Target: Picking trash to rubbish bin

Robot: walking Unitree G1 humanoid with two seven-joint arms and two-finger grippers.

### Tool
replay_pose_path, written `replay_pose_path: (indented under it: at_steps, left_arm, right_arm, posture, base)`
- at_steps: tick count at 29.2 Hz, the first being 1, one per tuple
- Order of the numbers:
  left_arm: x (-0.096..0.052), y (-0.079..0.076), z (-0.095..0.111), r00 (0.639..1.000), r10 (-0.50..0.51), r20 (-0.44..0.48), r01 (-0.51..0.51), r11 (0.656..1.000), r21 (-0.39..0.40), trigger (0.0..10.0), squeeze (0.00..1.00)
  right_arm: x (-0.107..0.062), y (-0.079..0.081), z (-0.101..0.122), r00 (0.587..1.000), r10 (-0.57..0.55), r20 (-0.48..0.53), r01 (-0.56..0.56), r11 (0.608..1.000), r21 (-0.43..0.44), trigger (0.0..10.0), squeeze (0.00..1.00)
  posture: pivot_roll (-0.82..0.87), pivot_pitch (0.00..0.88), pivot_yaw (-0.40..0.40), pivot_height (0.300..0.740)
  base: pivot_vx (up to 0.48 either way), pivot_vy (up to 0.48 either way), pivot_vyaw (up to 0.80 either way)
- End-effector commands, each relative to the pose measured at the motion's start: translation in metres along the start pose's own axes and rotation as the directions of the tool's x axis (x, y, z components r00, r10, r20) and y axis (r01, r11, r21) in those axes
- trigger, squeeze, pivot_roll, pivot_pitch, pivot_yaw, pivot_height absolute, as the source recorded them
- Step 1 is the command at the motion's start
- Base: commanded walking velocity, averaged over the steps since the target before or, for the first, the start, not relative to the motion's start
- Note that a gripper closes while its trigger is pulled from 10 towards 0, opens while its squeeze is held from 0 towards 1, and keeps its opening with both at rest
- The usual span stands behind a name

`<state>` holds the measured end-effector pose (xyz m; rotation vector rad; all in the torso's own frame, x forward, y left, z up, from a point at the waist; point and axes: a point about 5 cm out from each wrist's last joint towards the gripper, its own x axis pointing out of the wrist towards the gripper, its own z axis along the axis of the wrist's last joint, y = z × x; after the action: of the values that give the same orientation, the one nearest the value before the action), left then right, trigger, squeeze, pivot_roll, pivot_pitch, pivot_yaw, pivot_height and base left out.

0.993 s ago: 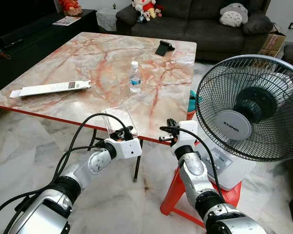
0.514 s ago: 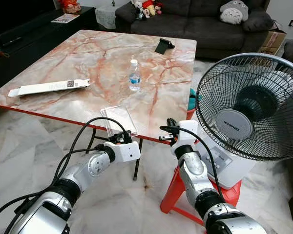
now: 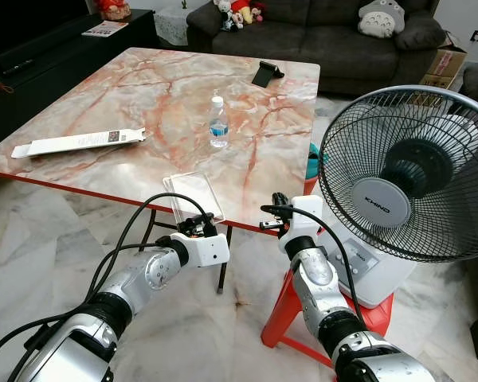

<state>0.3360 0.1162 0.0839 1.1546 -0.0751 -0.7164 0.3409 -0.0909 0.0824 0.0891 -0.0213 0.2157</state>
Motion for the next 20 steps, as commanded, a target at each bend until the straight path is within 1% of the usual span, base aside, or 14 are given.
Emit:
replay_pose_path:
  at_steps: [1, 4, 9, 14, 20]
  left_arm:
    - [-0.003, -0.002, -0.006, 1.0, -0.012, -0.025, 0.013, 0.999, 0.035, 10.0, 0.0]
    - [-0.003, -0.001, -0.008, 0.999, -0.002, -0.047, 0.004, 0.999, 0.05, 10.0, 0.0]
    - [-0.004, 0.006, -0.012, 0.997, 0.041, -0.072, -0.036, 0.997, 0.065, 10.0, 0.0]
    - [-0.006, 0.008, -0.016, 0.994, 0.048, -0.095, -0.04, 0.996, 0.081, 10.0, 0.0]
    - [-0.006, 0.006, -0.022, 0.989, 0.046, -0.137, -0.034, 0.995, 0.09, 10.0, 0.0]
  right_arm:
    - [0.002, 0.0, 0.001, 1.0, -0.008, -0.004, 0.008, 1.0, 0.012, 10.0, 0.0]
    - [0.002, 0.0, 0.001, 1.0, -0.008, -0.005, 0.009, 1.0, 0.012, 10.0, 0.0]
    - [0.002, -0.001, 0.001, 1.0, -0.009, -0.009, 0.009, 1.0, 0.012, 10.0, 0.0]
    - [0.002, 0.0, 0.001, 1.0, -0.008, -0.006, 0.008, 1.0, 0.016, 10.0, 0.0]
    - [0.001, 0.0, 0.001, 1.0, -0.008, -0.002, 0.008, 1.0, 0.02, 10.0, 0.0]
  posture:
    - [0.05, 0.045, -0.009, 0.74]
    - [0.05, 0.044, -0.009, 0.74]
    - [0.06, 0.043, -0.009, 0.74]
    - [0.05, 0.043, -0.009, 0.74]
    - [0.06, 0.047, -0.009, 0.74]
  base:
    - [0.0, 0.0, 0.0]
    - [0.0, 0.0, 0.0]
    - [0.0, 0.0, 0.0]
    - [0.0, 0.0, 0.0]
    - [0.0, 0.0, 0.0]
